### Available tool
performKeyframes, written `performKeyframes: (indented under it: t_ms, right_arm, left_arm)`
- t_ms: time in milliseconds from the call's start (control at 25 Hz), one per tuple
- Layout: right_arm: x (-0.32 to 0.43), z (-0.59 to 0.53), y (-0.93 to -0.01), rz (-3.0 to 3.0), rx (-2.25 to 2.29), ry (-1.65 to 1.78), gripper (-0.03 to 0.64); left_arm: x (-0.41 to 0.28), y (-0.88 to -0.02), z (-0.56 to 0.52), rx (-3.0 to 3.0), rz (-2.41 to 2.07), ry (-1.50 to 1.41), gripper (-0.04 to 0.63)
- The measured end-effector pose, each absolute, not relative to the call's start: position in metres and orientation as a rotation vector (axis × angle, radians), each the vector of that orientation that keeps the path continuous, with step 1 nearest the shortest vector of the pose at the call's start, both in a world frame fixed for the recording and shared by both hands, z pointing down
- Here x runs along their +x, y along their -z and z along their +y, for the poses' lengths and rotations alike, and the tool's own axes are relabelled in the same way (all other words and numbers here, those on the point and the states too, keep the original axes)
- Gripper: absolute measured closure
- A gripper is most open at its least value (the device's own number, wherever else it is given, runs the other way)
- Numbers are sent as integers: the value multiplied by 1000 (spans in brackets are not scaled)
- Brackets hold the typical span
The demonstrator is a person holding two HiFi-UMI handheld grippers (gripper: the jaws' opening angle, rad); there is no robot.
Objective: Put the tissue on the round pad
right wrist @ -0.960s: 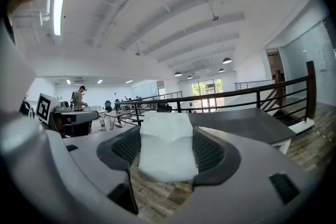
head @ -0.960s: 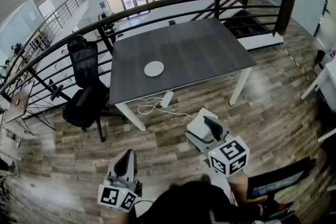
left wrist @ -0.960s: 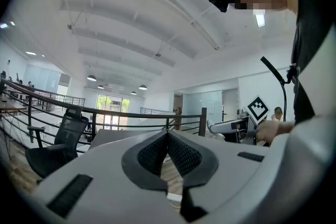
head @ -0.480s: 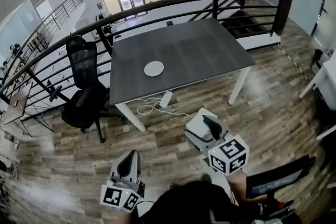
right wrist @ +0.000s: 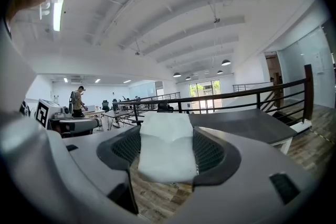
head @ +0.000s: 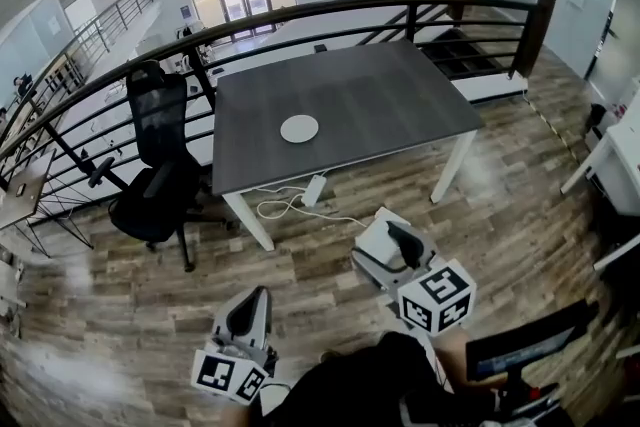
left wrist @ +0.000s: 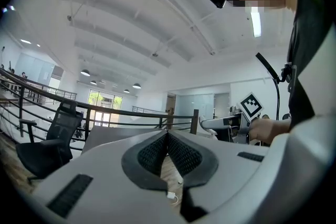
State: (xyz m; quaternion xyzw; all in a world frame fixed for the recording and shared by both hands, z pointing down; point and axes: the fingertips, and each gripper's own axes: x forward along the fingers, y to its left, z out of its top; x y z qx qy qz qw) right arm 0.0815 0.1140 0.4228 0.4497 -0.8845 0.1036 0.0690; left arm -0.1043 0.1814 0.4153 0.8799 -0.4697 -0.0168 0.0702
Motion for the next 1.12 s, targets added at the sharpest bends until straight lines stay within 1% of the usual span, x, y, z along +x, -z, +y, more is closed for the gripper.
performKeyframes:
  t_ms: [320,600,1120]
  right_arm:
    - [59,115,-417,-2665,1290,-278,302]
    - [36,80,-421,-2745,1194,-268,301]
    - [59,-16,-418,-2812,1155,-286,301]
  left_arm:
    - [-117,-414,187,2643,-1398,80,592]
    - [-124,-424,168,2585,-1482,33,592]
    - [-93,-421,84,2576,-1571,-36,592]
